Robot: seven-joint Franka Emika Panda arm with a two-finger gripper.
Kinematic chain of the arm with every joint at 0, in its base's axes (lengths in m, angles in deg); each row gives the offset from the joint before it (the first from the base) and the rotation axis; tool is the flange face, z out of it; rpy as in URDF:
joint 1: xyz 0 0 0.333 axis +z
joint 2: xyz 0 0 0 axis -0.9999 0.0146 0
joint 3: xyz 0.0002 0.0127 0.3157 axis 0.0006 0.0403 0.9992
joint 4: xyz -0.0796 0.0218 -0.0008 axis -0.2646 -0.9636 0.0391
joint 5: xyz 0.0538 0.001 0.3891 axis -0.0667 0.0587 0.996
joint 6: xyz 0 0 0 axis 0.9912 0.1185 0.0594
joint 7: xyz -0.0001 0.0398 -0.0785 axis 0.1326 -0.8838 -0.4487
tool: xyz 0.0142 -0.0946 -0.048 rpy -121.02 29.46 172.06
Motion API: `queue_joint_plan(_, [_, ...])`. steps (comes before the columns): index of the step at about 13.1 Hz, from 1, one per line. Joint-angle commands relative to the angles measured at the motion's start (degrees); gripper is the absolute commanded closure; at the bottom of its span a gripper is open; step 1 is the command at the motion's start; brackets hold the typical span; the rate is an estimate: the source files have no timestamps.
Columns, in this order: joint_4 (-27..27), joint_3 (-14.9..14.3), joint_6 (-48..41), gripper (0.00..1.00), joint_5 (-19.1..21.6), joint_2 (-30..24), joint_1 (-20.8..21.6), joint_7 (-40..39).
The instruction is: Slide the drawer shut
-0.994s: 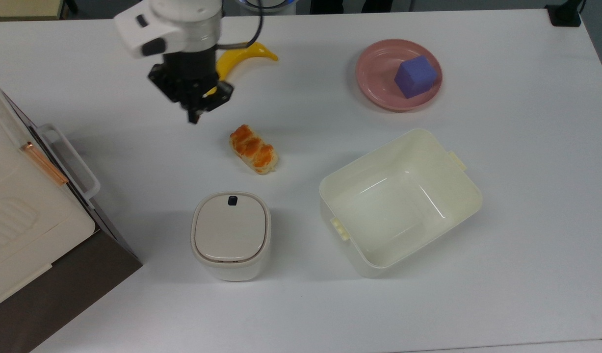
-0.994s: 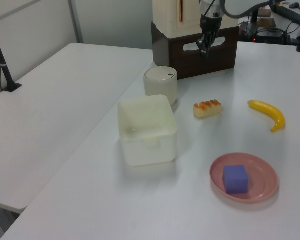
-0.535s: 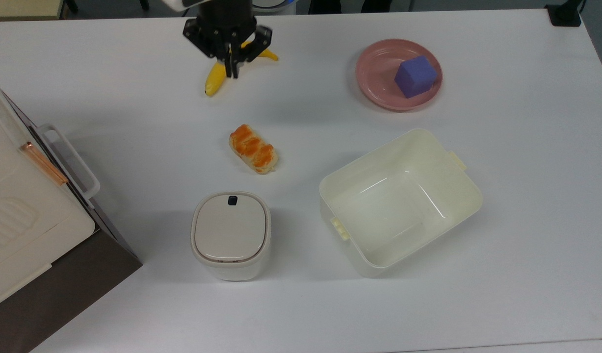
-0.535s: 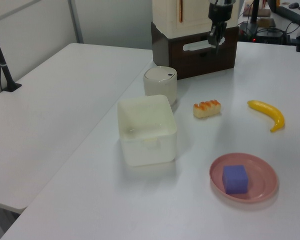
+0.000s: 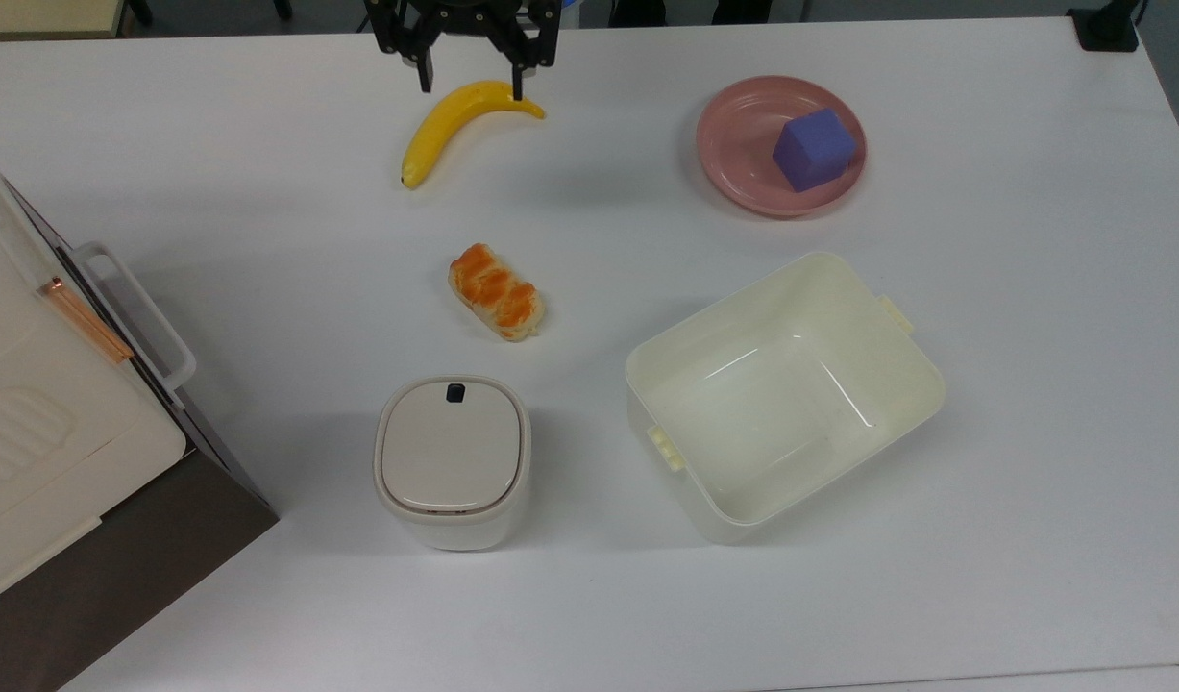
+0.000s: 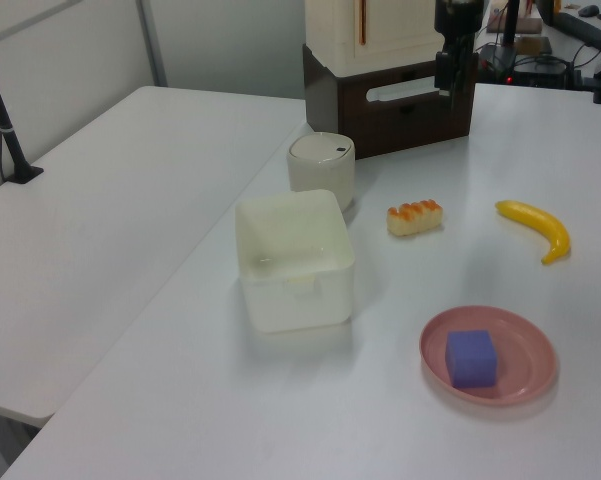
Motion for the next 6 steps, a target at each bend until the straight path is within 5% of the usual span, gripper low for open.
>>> queue_joint_plan(1, [1.3,-1.0,-1.2,0.0,0.5,-1.6,0.7,-0.8])
queue_joint_plan(6, [0.2,-1.0,-1.2,0.0,-0.5,-1.5,0.5,-1.4])
